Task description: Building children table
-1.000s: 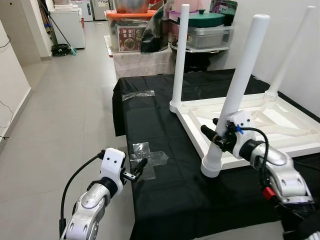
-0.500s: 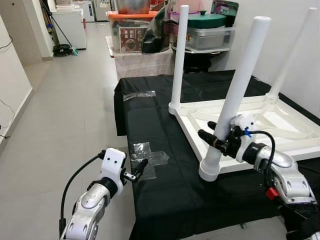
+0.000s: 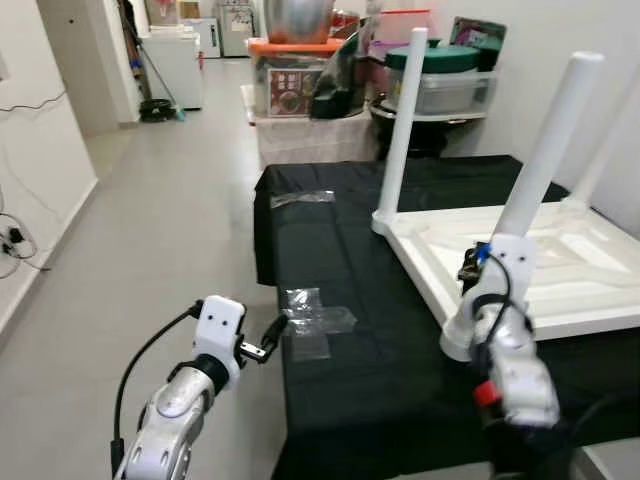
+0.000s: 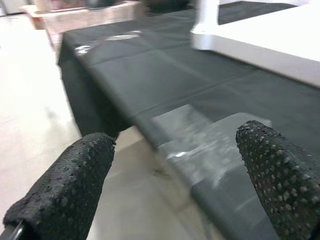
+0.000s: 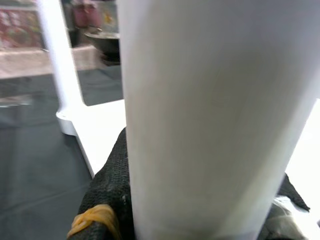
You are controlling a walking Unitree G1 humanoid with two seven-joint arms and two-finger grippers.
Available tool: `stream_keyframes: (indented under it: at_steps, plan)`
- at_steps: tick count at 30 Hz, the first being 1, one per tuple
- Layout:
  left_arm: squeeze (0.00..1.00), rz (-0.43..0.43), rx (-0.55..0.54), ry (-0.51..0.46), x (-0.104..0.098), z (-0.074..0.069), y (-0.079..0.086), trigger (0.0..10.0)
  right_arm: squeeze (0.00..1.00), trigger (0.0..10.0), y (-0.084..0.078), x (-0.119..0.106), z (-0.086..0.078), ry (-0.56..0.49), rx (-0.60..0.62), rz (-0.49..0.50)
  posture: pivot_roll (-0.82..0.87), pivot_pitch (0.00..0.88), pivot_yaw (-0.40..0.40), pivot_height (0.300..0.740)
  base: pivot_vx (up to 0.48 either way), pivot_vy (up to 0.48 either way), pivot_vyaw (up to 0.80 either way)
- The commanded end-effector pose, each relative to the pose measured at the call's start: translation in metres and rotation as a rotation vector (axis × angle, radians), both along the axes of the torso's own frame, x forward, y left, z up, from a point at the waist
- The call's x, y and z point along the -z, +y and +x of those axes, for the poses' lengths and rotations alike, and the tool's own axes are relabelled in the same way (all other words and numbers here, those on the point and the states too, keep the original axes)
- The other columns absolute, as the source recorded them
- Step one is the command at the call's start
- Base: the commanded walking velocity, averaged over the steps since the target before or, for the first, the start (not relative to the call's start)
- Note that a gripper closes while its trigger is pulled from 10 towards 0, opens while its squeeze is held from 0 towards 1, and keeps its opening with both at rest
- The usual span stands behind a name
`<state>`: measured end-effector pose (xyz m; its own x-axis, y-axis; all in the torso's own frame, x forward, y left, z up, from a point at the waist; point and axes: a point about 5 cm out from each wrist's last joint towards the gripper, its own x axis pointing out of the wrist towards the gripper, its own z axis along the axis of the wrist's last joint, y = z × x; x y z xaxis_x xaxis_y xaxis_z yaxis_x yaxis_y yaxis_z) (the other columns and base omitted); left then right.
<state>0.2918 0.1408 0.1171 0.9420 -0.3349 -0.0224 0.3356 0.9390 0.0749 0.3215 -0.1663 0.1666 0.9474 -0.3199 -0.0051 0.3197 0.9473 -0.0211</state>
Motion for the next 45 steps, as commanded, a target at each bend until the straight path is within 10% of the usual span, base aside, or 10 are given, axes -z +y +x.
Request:
stream_keyframes:
  at_steps: [1,7,8,12,16,23,24,39,40,45]
  plan:
    - [0.00,0.014,0.013,0.010,0.002,0.001,-0.003,10.0,0.00,0.0,0.016,0.027,-0.004,0.145,-0.062,-0.013,0.05,0.000,-0.045,0.740,0.000,0.000,0.00]
    - [0.00,0.008,0.004,0.013,0.003,0.000,-0.005,10.0,0.00,0.0,0.027,0.029,0.002,0.177,-0.189,0.030,0.04,0.000,-0.043,0.740,0.000,0.000,0.00]
    - [0.00,0.007,0.009,0.017,0.004,-0.001,-0.006,10.0,0.00,10.0,0.032,0.026,0.005,0.153,-0.297,0.016,0.04,0.000,-0.044,0.740,0.000,0.000,0.00]
    - [0.00,0.007,0.011,0.019,0.005,-0.002,-0.007,10.0,0.00,10.0,0.038,0.023,0.005,0.156,-0.275,0.009,0.04,0.000,-0.044,0.740,0.000,0.000,0.00]
    - [0.00,0.005,0.012,0.020,0.005,-0.002,-0.007,10.0,1.00,10.0,0.021,0.017,0.004,0.119,-0.179,-0.005,0.04,0.000,-0.043,0.740,0.000,0.000,0.00]
    - [0.00,0.007,0.011,0.018,0.005,0.000,-0.007,10.0,1.00,10.0,0.011,0.011,0.008,0.093,-0.248,0.041,0.04,0.000,-0.044,0.740,0.000,0.000,0.00]
    - [0.00,0.009,0.013,0.013,0.004,0.000,-0.006,10.0,0.00,10.0,-0.002,-0.005,0.008,0.014,-0.546,-0.050,0.04,0.000,-0.041,0.740,0.000,0.000,0.00]
    - [0.00,0.014,0.014,-0.001,0.001,0.001,-0.004,10.0,0.00,7.6,-0.032,-0.039,0.012,0.004,-1.124,-0.289,0.06,0.000,-0.049,0.740,0.000,0.000,0.00]
    - [0.00,0.015,0.014,-0.001,0.001,0.001,-0.004,10.0,0.00,0.0,-0.030,-0.040,0.014,-0.006,-1.125,-0.265,0.06,0.000,-0.051,0.740,0.000,0.000,0.00]
    - [0.00,0.015,0.014,-0.001,0.001,0.001,-0.004,10.0,0.00,0.0,-0.028,-0.038,0.018,-0.010,-1.104,-0.230,0.06,0.000,-0.051,0.740,0.000,0.000,0.00]
